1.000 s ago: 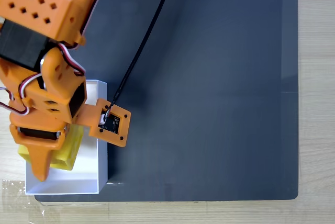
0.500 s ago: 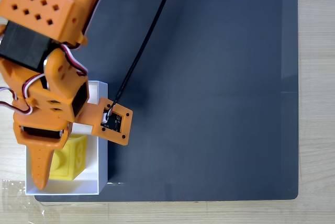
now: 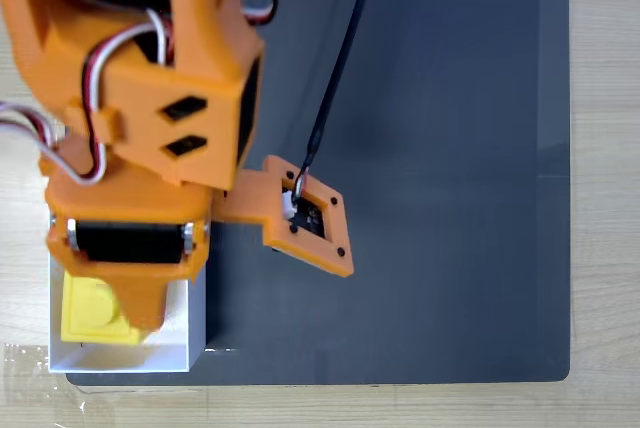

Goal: Grasp a yellow block and put it in the box

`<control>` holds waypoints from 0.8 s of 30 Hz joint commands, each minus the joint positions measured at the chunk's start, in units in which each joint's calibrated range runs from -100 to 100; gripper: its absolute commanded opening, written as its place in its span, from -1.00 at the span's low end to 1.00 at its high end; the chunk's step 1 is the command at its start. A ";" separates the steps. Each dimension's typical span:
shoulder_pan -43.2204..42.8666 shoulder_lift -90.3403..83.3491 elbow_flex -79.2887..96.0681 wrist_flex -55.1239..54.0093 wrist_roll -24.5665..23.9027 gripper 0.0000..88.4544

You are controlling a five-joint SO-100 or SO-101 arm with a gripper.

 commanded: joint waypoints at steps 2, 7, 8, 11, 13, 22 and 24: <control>-4.22 -19.56 11.95 0.37 -0.17 -0.96; -9.52 -39.13 30.50 0.11 -0.90 -0.96; -10.36 -42.95 34.30 0.29 -1.95 -0.96; -12.55 -53.96 46.69 -0.41 -6.46 -0.96; -15.16 -60.66 55.64 -0.50 -8.46 -0.95; -17.01 -91.68 98.07 0.20 -8.77 -0.95; -16.93 -98.62 105.67 0.29 -8.77 -0.96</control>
